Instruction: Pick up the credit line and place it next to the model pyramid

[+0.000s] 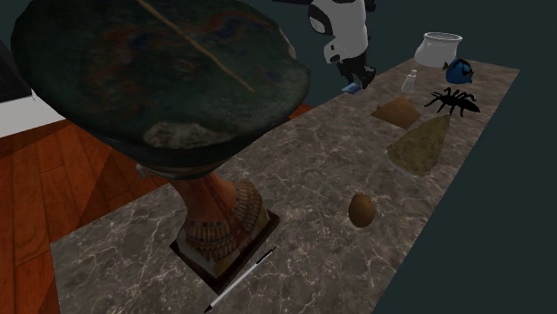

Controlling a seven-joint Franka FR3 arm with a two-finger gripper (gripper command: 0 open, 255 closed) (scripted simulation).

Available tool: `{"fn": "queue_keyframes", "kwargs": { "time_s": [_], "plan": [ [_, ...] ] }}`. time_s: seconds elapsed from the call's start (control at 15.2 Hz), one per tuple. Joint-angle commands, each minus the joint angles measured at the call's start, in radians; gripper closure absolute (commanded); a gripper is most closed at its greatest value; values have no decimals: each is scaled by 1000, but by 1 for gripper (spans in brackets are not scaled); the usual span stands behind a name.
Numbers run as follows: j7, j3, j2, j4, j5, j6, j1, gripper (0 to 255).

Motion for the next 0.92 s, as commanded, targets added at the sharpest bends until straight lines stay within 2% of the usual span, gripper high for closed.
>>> {"fn": "queue_keyframes", "kwargs": {
  "time_s": [0.0,0.46,0.66,0.86],
  "plan": [
    [38,36,-13,-8,28,27,30,255],
    [192,189,23,29,83,158,114,255],
    [270,260,61,62,77,224,136,255],
    [361,337,115,102,44,297,148,255]
  ]
}}
